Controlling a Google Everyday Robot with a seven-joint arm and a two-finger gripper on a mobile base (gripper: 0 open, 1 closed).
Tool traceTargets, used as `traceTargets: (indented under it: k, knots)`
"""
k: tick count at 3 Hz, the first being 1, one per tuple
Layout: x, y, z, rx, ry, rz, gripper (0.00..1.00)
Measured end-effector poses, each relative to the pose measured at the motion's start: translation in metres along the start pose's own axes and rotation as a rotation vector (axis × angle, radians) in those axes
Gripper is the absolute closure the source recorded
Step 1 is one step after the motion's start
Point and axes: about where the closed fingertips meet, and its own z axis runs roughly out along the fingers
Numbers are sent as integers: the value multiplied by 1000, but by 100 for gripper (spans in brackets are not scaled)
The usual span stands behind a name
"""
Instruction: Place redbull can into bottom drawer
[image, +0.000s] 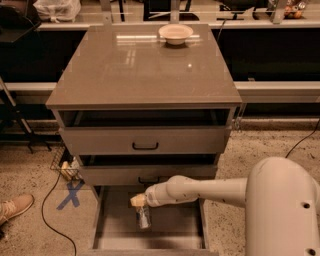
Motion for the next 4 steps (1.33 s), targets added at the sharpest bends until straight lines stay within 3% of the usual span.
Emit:
traceTargets:
  k: [1,3,4]
  knots:
    - [13,-24,14,0,-29,25,100]
    - [47,-50,66,63,-11,87,100]
    - [70,-59,107,66,14,147,74]
